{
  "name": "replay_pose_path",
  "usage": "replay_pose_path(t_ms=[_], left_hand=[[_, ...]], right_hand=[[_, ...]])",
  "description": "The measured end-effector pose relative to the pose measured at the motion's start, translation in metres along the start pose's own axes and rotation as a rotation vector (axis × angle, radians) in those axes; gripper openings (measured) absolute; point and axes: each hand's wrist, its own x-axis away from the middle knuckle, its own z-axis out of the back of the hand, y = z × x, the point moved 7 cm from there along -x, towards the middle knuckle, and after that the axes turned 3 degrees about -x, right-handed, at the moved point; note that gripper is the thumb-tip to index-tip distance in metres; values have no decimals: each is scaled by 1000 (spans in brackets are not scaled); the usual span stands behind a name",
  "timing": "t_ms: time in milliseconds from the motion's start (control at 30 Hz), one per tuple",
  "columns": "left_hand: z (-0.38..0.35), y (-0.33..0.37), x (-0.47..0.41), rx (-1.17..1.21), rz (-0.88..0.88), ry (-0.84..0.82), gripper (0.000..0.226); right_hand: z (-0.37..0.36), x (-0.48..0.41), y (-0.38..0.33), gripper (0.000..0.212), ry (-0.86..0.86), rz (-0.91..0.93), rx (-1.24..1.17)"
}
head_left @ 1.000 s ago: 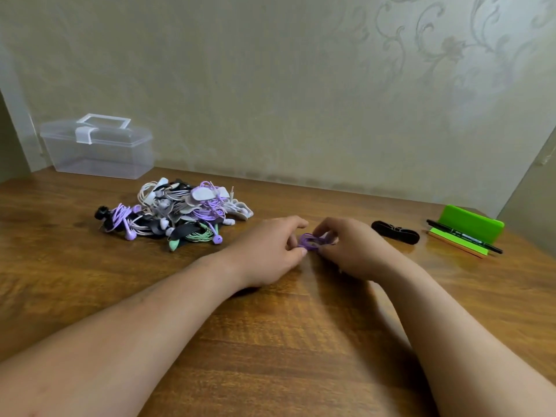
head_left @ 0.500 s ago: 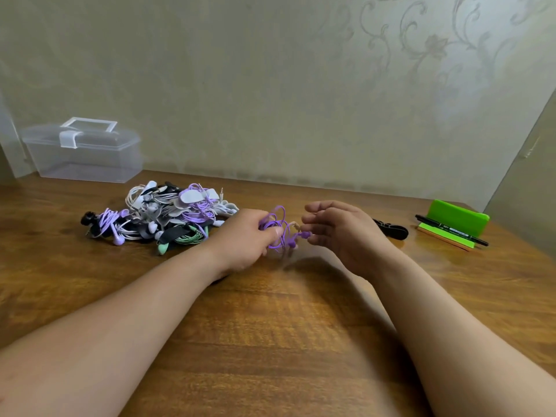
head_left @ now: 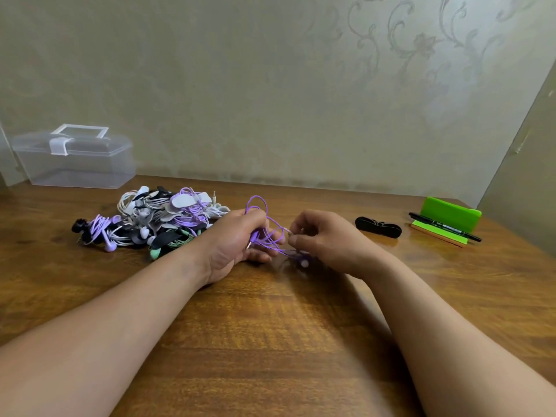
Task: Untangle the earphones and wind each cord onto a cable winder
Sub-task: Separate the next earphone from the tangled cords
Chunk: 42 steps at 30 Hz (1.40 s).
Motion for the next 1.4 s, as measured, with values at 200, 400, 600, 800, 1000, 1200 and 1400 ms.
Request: replay_pose_path(t_ms=[200, 400, 600, 800, 1000, 1200, 1400], left_hand=[[2, 4, 1, -49, -95, 10, 17], [-21, 6, 10, 220, -41, -165, 10], [-8, 12, 5, 324, 26, -153, 18], [-2, 9, 2, 387, 67, -72, 35], [-2, 17, 0, 496, -30, -94, 32], [12, 34, -1, 447, -181, -86, 38], [2, 38, 7, 311, -206, -105, 42]], right_hand=[[18, -2, -4, 7, 227, -5, -522], [8, -4, 5, 3, 245, -83, -548], [45, -4, 23, 5, 567, -133, -642], [59, 1, 17, 18, 566, -86, 75], [16, 15, -43, 39, 261, 123, -169], [-17, 9, -30, 81, -147, 29, -401], [14, 3, -18, 10, 267, 4, -171]])
